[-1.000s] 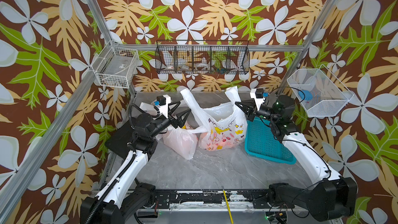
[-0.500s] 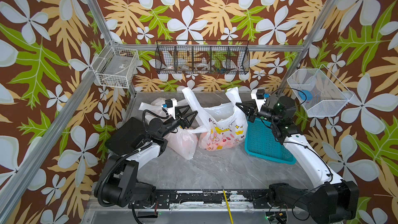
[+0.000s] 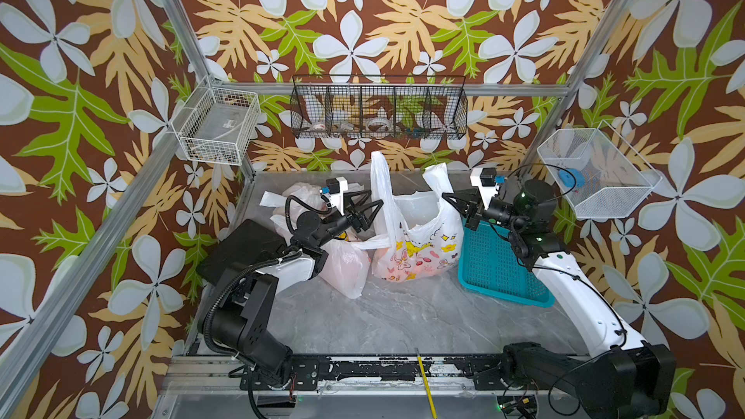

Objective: Place the oranges into plastic bags & tie knots
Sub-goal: Adjust the plastic bag at the center of the board.

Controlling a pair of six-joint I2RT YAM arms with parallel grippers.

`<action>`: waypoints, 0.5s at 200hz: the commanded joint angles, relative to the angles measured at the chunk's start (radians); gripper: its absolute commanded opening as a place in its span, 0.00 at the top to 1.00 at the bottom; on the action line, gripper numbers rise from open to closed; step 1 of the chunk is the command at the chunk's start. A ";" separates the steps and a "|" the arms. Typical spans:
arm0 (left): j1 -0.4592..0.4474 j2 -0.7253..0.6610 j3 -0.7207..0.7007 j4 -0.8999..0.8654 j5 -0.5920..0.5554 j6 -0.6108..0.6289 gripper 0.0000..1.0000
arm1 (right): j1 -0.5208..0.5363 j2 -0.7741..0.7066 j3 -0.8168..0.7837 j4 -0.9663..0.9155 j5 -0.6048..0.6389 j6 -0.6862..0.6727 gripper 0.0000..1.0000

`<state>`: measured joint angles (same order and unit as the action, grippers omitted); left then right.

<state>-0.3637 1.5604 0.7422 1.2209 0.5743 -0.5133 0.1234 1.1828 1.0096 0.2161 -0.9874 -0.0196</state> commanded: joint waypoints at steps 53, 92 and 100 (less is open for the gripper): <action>0.000 -0.036 0.028 -0.145 -0.109 0.139 0.00 | 0.003 -0.004 0.001 0.012 -0.003 -0.005 1.00; -0.003 0.003 0.082 -0.145 -0.045 0.136 0.00 | 0.005 -0.007 0.003 0.011 -0.003 -0.006 1.00; -0.004 0.011 0.093 -0.149 -0.029 0.137 0.00 | 0.004 -0.007 0.003 0.009 -0.002 -0.007 1.00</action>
<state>-0.3645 1.5547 0.8059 1.0664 0.4915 -0.3916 0.1284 1.1801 1.0092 0.2157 -0.9874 -0.0269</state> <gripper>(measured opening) 0.998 0.048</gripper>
